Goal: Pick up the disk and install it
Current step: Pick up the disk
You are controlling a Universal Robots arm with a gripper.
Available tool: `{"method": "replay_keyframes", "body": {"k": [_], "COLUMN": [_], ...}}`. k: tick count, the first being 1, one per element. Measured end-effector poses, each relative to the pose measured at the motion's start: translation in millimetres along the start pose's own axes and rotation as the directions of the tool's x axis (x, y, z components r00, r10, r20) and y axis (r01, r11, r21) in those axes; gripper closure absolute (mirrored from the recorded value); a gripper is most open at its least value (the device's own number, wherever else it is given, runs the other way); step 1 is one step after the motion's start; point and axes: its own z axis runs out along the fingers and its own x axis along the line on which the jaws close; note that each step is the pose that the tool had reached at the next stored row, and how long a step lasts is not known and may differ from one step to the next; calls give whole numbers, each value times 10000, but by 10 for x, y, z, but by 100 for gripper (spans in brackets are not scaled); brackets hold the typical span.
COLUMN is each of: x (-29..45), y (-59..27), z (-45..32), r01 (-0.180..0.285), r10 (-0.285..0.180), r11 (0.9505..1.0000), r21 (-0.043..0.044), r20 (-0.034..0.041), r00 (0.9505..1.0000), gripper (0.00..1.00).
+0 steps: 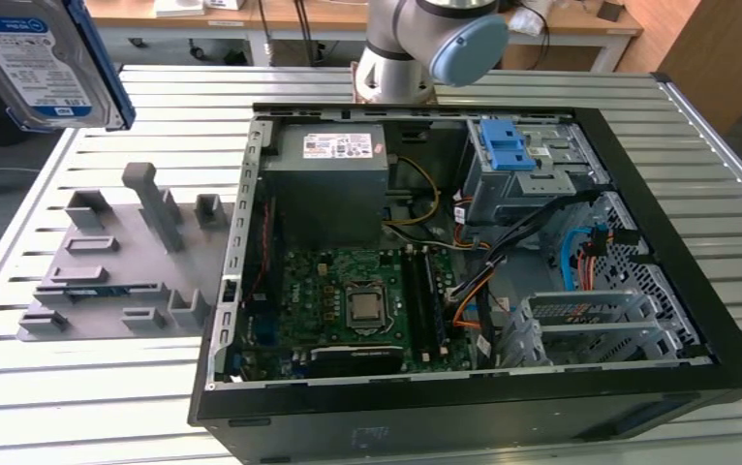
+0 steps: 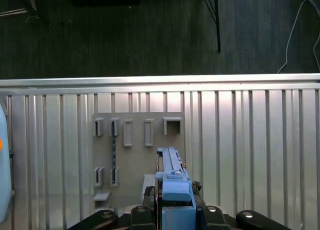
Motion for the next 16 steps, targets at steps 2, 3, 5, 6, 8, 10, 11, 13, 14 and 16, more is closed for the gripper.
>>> {"method": "replay_keyframes", "body": {"k": [2, 3, 5, 6, 8, 10, 11, 13, 14, 16], "x": [0, 1, 2, 3, 4, 3, 3, 3, 3, 4], "y": [-46, -69, -105, -121, -150, -155, -156, -157, -158, -159], "z": [1, 1, 2, 2, 2, 1, 2, 2, 1, 2], "r01": [0, -1, -1, -1, -1, -2, -2, -2, -2, -1], "r10": [0, 1, 1, 1, 1, 2, 2, 2, 2, 1], "r11": [10000, 10000, 10000, 10000, 10000, 10000, 10000, 10000, 10000, 10000], "r21": [-15, -25, -37, -43, -54, -57, -56, -56, -58, -56], "r20": [0, -1, -1, -1, -2, -1, -1, -1, -2, -2], "r00": [10000, 10000, 10000, 10000, 10000, 10000, 10000, 10000, 10000, 10000], "gripper": [64, 64, 64, 64, 64, 64, 64, 64, 64, 64]}}
